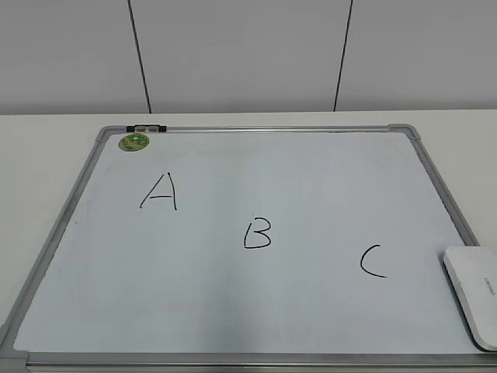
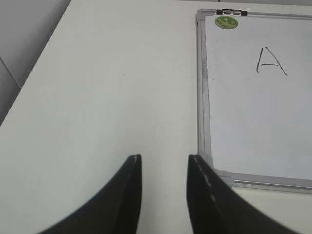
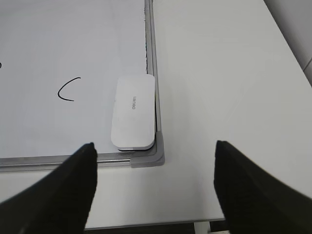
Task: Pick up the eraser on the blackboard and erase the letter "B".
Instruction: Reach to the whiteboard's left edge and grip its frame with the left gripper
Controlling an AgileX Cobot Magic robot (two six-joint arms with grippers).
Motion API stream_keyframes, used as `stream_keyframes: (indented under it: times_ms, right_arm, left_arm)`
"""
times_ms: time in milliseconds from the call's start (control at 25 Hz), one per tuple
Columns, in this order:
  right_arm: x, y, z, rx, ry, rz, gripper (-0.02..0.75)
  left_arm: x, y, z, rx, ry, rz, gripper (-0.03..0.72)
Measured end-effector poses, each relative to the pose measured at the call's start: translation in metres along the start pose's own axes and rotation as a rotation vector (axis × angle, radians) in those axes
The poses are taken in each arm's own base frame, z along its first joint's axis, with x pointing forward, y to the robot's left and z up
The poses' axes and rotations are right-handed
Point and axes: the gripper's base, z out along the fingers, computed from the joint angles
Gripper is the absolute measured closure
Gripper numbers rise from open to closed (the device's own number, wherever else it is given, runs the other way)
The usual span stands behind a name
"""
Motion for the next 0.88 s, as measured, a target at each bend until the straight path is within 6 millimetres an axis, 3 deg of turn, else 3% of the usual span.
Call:
stream_keyframes:
  times_ms: [560, 680, 880]
  right_arm:
    - [0.0, 0.0, 0.0, 0.0, 0.0, 0.0, 0.184]
    - [0.0, 0.0, 0.0, 0.0, 0.0, 0.0, 0.184]
    - [0.0, 0.0, 0.0, 0.0, 0.0, 0.0, 0.184]
  left_arm:
    - [-0.004, 0.0, 0.001, -0.001, 0.013, 0.001, 0.447]
    - [-0.022, -0.002, 0.003, -0.004, 0.049, 0.002, 0.447]
    - [-0.062, -0.007, 0.024, -0.015, 0.17, 0.008, 0.447]
